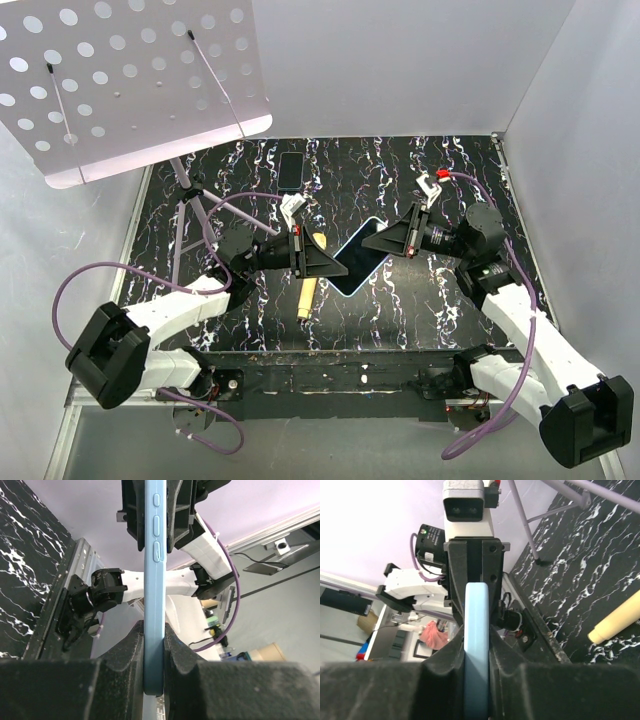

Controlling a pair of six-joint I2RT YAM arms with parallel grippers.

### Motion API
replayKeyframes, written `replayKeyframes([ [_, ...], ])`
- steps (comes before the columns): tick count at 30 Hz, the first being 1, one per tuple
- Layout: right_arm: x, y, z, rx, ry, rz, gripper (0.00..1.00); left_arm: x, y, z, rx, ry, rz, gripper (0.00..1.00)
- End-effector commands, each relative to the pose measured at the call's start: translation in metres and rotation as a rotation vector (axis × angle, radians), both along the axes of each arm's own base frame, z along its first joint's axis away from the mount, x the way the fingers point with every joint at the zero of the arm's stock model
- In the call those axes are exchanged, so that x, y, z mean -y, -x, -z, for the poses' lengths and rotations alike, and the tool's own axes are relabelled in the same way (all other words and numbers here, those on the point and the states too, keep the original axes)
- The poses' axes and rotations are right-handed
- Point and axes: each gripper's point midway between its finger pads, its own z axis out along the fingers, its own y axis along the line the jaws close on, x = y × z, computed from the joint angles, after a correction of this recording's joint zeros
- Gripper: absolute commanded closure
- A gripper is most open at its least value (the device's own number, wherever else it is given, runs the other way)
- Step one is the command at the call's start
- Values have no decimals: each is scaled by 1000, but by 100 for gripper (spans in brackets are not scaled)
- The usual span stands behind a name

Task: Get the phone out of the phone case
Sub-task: Adjust the phone, then remove the phone case from the phone.

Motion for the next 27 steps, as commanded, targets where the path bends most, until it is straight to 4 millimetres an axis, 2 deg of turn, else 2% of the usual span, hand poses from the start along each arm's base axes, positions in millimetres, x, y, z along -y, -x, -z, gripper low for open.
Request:
replayKeyframes([
  [1,-3,3,-21,89,-31,-31,98,-3,5,-19,80,58,-5,100],
  [2,-3,3,-20,83,-36,-30,99,-4,6,-20,80,54,-8,100],
  [3,-3,3,-20,83,-49,-20,99,-5,6,-18,73,43,-14,93],
  [6,2,6,-26,92,-94,-10,99,-11,9,-7,68,-18,-38,58],
  [9,5,7,-26,77,-82,-9,99,-24,12,10,62,-107,-91,46],
  [12,8,9,-27,83,-69,-11,99,-39,6,22,87,-184,-196,42],
  [14,8,10,-26,81,-69,-15,99,-45,8,18,117,-188,-223,41],
  [19,7,13,-29,90,-99,-40,99,-41,17,9,140,-153,-151,43],
  [27,7,17,-32,109,-112,-59,99,-33,15,2,138,-117,-103,62],
])
